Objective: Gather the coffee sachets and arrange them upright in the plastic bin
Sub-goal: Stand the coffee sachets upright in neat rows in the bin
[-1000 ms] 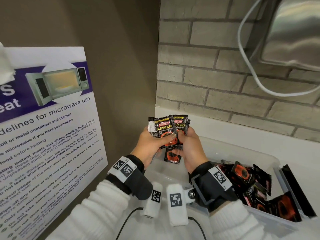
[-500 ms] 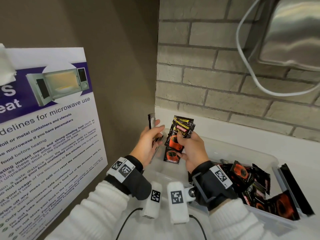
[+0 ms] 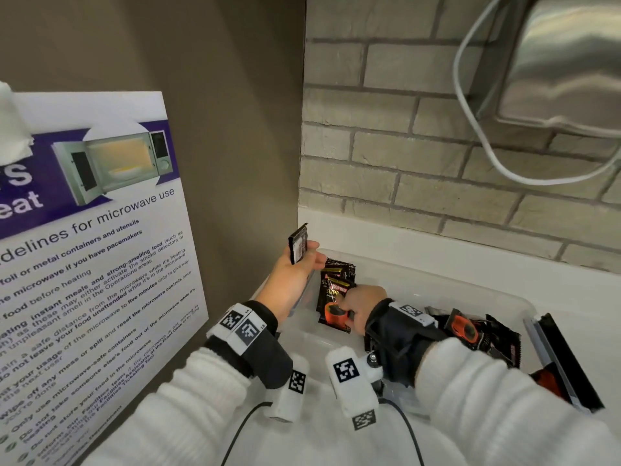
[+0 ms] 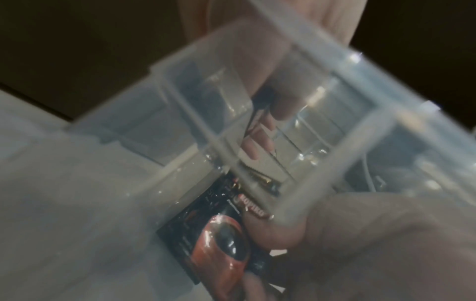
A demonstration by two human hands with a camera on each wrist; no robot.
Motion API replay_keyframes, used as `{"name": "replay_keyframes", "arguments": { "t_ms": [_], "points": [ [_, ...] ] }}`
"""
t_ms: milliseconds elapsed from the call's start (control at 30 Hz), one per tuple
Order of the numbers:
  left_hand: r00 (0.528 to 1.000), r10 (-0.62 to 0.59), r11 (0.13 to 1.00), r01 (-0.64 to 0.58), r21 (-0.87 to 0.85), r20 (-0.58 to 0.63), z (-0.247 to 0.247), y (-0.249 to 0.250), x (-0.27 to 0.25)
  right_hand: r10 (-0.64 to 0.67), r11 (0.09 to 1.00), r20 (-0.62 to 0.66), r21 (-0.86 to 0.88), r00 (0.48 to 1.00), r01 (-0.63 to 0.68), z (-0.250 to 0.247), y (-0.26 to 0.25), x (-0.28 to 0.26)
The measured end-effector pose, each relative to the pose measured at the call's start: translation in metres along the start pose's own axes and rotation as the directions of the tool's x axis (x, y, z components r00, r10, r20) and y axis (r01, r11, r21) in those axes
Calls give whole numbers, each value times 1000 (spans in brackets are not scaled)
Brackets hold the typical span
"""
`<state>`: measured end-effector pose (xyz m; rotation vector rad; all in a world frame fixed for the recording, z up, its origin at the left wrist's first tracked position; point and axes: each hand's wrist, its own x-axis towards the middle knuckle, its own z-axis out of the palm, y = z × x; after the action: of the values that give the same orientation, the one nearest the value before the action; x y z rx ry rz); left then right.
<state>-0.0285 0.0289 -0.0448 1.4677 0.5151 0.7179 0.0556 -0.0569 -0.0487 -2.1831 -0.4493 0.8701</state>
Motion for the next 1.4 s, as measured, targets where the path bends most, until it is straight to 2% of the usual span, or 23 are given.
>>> {"name": "replay_keyframes", "arguments": {
  "t_ms": [33,67,100,200,267,367,467,567,767,833,933,967,1000,1100,1167,1200,1233,1267,1300,1333,1400],
  "points": [
    [1000,-3,1000,3,2,7,-1,0,0,-93,945,-18,-316,995,83,-1,-4,-5],
    [1000,-8,1000,8,1,13,-2,0,0,-143,848,0,-516,990,123,-1,-8,-8],
    [1000,-14,1000,14,1,20,-3,0,0,-154,768,28,-626,988,137,1,-14,-8],
    [999,-29,999,28,24,36,-5,-1,0,-202,606,99,-769,974,204,4,-19,6],
    [998,-38,999,37,29,50,-6,-2,-1,-191,451,145,-866,971,218,8,-14,16],
    [998,-43,999,43,16,52,-6,-1,1,-207,371,134,-906,969,205,15,-7,26],
    [997,-53,999,53,11,55,-7,-1,2,-87,341,161,-923,983,181,15,-13,21],
    [997,-55,998,55,-2,56,-7,-1,1,-107,327,239,-908,965,261,14,-19,17],
    [996,-63,998,63,2,62,-7,-2,1,-90,334,269,-899,959,284,14,-21,15],
    [996,-68,998,68,-8,61,-7,-1,1,-97,383,253,-883,963,270,15,-21,14],
    [996,-74,997,76,-26,56,-7,0,0,-153,531,185,-813,971,239,14,-20,11],
    [995,-76,997,78,-25,57,-6,1,0,-149,554,161,-804,976,217,14,-19,13],
    [995,-77,997,79,-24,56,-6,1,0,-133,571,144,-797,981,195,14,-19,11],
    [995,-88,994,91,-59,49,-7,0,1,-138,518,159,-830,978,208,12,-20,8],
    [993,-106,988,111,-104,56,-8,-2,2,-134,647,87,-747,987,154,12,-23,9],
    [992,-114,985,121,-123,61,-9,-3,3,-111,781,33,-615,993,108,12,-22,12],
    [991,-120,981,128,-143,65,-10,-4,4,-54,893,-13,-447,998,42,14,-19,20],
    [990,-123,978,133,-163,67,-10,-4,4,5,992,-29,-123,1000,-8,18,-16,27],
    [990,-124,974,135,-181,69,-10,-4,5,15,978,-1,209,1000,-14,21,-16,31],
    [990,-122,972,134,-195,71,-10,-4,5,54,882,10,468,998,-53,23,-15,34],
    [990,-114,970,128,-208,78,-10,-3,5,137,759,21,640,990,-119,29,-5,64]
  ]
}}
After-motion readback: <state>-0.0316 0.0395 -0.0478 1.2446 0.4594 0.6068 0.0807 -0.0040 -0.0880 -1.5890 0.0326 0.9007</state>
